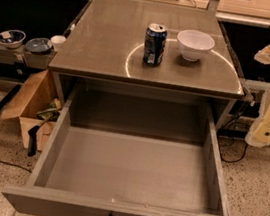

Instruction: Place pepsi can into top drawer

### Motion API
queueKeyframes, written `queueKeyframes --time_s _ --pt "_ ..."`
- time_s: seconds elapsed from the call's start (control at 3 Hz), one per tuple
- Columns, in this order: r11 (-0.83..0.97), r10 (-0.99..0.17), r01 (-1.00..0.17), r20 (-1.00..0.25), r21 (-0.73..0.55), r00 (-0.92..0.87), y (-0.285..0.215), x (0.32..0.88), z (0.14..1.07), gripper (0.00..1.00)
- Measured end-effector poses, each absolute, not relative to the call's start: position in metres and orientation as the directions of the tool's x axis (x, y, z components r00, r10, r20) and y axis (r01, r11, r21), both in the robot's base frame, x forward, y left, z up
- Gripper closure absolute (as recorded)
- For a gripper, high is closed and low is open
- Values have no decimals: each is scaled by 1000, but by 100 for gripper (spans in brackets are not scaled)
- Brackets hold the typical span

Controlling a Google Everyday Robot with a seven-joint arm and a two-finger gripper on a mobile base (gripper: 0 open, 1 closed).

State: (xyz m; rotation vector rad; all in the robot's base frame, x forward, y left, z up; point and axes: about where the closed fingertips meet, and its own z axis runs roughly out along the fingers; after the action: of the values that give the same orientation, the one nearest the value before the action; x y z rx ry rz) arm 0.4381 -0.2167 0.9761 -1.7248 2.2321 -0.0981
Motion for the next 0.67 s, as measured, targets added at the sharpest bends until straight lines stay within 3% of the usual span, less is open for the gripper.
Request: queueKeyframes --time_s 0.67 --pt "265 -954 -927 -216 -267 -210 -222 452 977 0"
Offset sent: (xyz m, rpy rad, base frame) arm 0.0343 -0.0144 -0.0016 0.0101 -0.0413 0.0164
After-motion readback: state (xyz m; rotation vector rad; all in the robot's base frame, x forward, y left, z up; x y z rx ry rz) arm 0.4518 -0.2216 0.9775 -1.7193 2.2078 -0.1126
